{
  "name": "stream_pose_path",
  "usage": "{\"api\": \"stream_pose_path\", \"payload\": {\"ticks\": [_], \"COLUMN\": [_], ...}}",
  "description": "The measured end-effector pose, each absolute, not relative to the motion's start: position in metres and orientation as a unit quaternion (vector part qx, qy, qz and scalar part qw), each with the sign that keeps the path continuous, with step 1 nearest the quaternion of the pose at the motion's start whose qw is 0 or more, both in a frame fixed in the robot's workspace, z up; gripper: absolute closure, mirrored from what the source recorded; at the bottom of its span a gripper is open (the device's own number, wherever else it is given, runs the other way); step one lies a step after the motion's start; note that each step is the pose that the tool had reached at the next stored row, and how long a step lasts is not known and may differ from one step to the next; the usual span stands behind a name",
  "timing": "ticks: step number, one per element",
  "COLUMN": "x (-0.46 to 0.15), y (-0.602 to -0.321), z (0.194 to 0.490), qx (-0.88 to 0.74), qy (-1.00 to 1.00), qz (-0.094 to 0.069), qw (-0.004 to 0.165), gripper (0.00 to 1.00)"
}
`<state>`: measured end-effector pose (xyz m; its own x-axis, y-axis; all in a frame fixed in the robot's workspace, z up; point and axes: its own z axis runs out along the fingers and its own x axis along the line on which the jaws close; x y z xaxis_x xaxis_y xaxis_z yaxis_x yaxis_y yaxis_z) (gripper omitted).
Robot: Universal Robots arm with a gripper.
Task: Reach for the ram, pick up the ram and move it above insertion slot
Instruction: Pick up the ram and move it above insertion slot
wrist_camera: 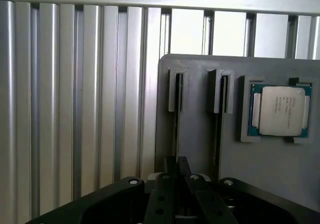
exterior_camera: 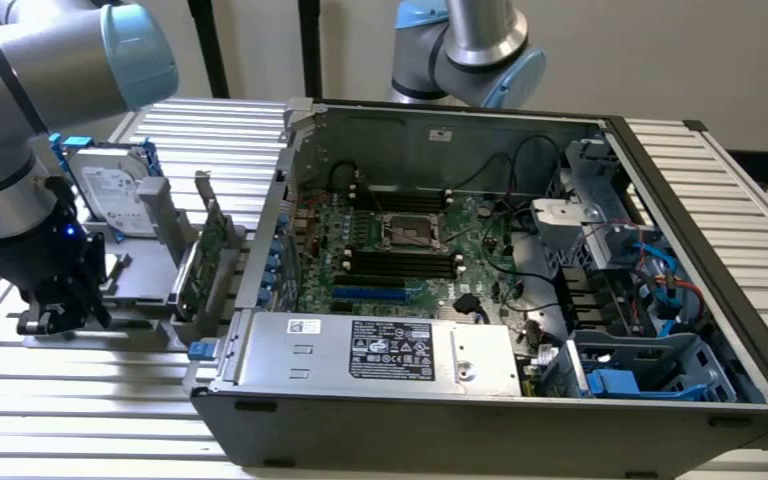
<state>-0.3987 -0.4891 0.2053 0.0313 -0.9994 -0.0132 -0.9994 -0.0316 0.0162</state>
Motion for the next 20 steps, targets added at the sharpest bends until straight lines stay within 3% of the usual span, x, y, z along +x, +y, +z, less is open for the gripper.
{"api": "stream_pose_path", "payload": {"ticks": [5,20], "x": [-0.399,-0.393], "y": [-0.489,-0.489], "z": [0.217,0.289], "qx": [0.718,0.718], "qy": [-0.696,-0.696], "qz": [-0.010,-0.010], "qw": [0.001,0.001], "gripper": [0.87,0.87]}}
